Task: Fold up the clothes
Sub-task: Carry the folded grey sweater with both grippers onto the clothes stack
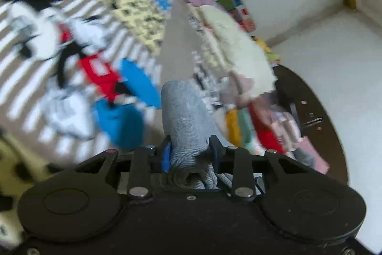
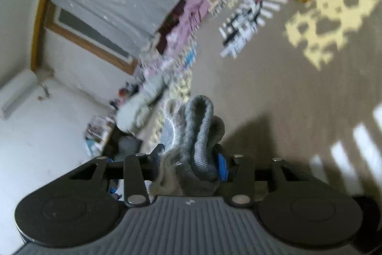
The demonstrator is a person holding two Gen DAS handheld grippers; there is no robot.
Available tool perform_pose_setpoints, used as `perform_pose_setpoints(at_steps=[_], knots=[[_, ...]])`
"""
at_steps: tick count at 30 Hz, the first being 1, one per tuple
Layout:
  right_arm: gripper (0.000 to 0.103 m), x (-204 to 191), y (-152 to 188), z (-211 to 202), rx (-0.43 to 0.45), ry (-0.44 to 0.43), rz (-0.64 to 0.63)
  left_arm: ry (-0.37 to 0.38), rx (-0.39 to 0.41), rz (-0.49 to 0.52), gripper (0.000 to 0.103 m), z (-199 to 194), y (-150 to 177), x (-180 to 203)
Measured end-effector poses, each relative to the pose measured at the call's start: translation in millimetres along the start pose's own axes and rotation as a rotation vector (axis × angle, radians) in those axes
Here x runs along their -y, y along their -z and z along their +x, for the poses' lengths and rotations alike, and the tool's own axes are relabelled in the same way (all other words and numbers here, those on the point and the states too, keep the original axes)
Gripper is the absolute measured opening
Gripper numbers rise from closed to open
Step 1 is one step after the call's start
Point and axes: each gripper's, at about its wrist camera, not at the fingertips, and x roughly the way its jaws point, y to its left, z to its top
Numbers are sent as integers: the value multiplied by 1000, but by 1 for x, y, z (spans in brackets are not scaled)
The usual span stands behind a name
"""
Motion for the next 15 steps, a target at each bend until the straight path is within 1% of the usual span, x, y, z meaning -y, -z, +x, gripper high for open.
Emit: perform_pose_setpoints(at_steps=[2,4,8,11,15], knots=[[45,-6,-17,-13,44,-33,-6,26,-12,19,30,15,-4,19],[45,-10,-35,-25,79,-46,-21,49,-26,38,30,32,-8,38],[45,-8,-68,-60,171,-33,-67,94,-77,60,30,71,-6,66],[45,4,-88,-83,239,-30,-59,110,-127,68,30,107,2,81],[45,25,-106,-110,305,22,-56,134,-219,84,30,154,17,97]])
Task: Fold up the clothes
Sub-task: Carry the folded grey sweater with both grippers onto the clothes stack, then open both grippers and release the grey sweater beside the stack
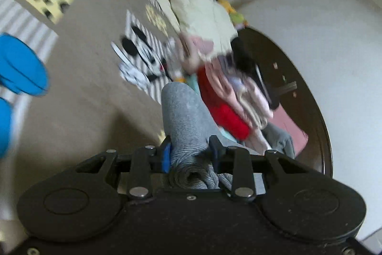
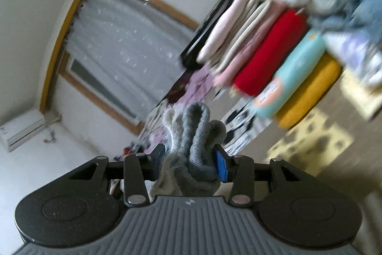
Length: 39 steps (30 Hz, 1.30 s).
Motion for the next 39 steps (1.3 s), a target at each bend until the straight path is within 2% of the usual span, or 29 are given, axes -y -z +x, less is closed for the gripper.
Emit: perform_pose_setpoints(at_steps=[6,7,8,9,10,11,12,13,15,17,19,22,24,27,30,33,36,39], knots=[[44,47,-15,-35,111,93,35,45,-116,66,30,84,8,21],[44,55,-15,-42,129,113,38,35,-132,90,34,99,10,22],[44,62,-14,-48,150,136,36,-17,-149,140,47,115,14,22],[44,69,-11,-54,172,169,33,-89,-168,199,54,131,20,21],[49,77,-8,-58,194,210,30,-167,-197,240,56,145,27,17],[55,86,-5,-61,202,275,29,-212,-222,260,56,151,34,10],[67,97,-1,-62,190,365,46,-211,-221,264,56,147,40,4],[67,105,3,-65,179,419,55,-196,-208,264,56,140,44,-2],[67,113,10,-73,171,462,44,-183,-195,275,56,120,53,-11],[67,108,14,-78,151,493,-25,-187,-186,292,57,99,60,-19],[67,100,16,-78,130,491,-75,-196,-167,300,58,75,65,-26],[70,77,18,-74,101,480,-151,-201,-124,279,66,35,67,-35],[78,59,21,-70,70,454,-190,-223,-87,267,68,13,66,-37],[86,25,33,-54,-4,403,-254,-264,-26,246,77,-24,64,-42],[93,-9,53,-34,-100,358,-307,-314,36,232,81,-66,62,-48],[98,-40,78,-16,-179,320,-355,-360,87,215,92,-106,63,-53],[101,-72,102,3,-256,284,-405,-456,128,250,97,-136,67,-50],[103,-108,124,16,-326,234,-454,-599,169,329,98,-158,73,-45]])
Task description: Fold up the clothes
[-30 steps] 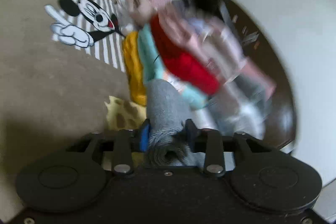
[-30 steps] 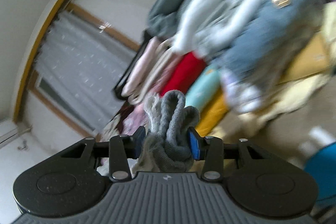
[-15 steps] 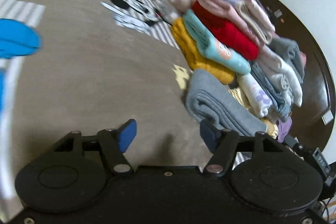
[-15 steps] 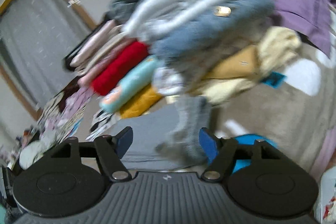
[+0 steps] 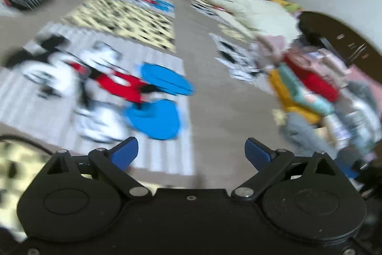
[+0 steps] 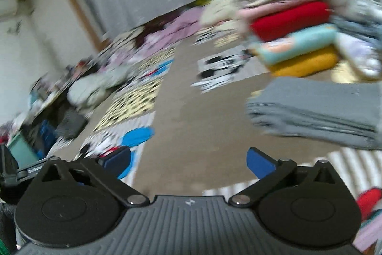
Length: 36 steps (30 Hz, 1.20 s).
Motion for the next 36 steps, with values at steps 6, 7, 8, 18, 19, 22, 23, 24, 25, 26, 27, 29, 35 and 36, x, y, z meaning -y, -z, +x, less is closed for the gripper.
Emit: perform_pose_setpoints(at_steps=[6,7,8,18,19,22,23,24,25,26,27,29,35,36], knots=[[103,-69,-2,13,-67,-19,-114,-194,43,80,103,-42,4,-18],[103,-78,-2,15,-75,-17,-128,-215,38,96,103,-47,4,-20],[103,-87,-3,17,-83,-15,-141,-229,32,108,103,-53,4,-22],[103,-151,12,31,-132,33,-256,-326,104,87,103,-101,12,-34],[103,-157,14,31,-135,36,-269,-330,99,75,103,-104,12,-35],[103,-170,19,27,-145,23,-288,-341,98,74,103,-111,11,-35],[103,-174,20,26,-143,26,-293,-346,102,80,103,-114,11,-34],[103,-178,20,24,-139,31,-301,-351,103,88,103,-116,11,-33],[103,-182,21,22,-134,39,-311,-358,107,97,103,-118,12,-32],[103,-185,21,20,-130,44,-321,-369,114,107,103,-121,13,-30],[103,-187,22,18,-128,46,-329,-381,120,117,103,-123,13,-29],[103,-192,22,14,-124,49,-347,-404,117,122,103,-128,15,-28],[103,-203,23,7,-151,19,-373,-405,112,101,103,-140,19,-29],[103,-205,24,6,-152,10,-374,-413,116,103,103,-143,21,-28]])
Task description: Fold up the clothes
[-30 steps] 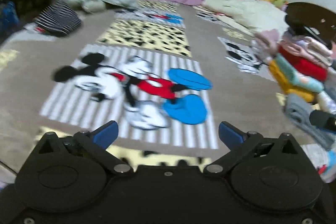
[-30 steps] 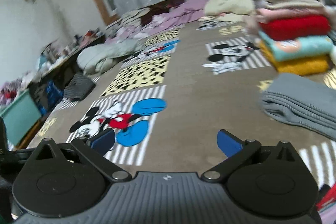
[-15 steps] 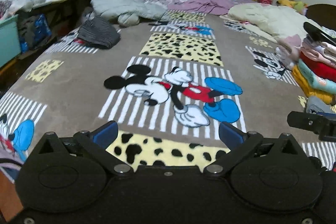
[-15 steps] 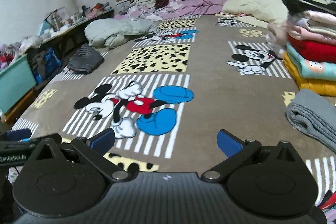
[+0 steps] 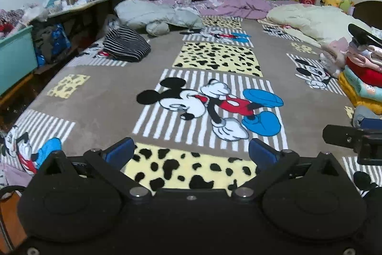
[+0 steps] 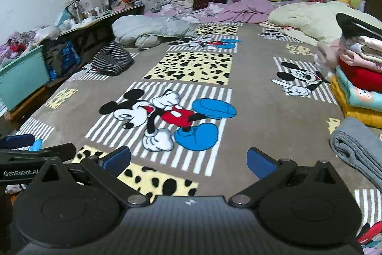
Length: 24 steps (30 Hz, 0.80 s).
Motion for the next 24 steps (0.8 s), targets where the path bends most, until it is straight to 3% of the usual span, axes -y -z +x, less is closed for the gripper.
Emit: perform_pose_setpoints(at_steps=[12,24], knots=[[103,-24,-3,-11,3,-30,-11,-21,41,-18,103,-30,4,-15],[103,-38,-4,1,-42,-8,-27,40,15,-35,103,-6,-2,-17]])
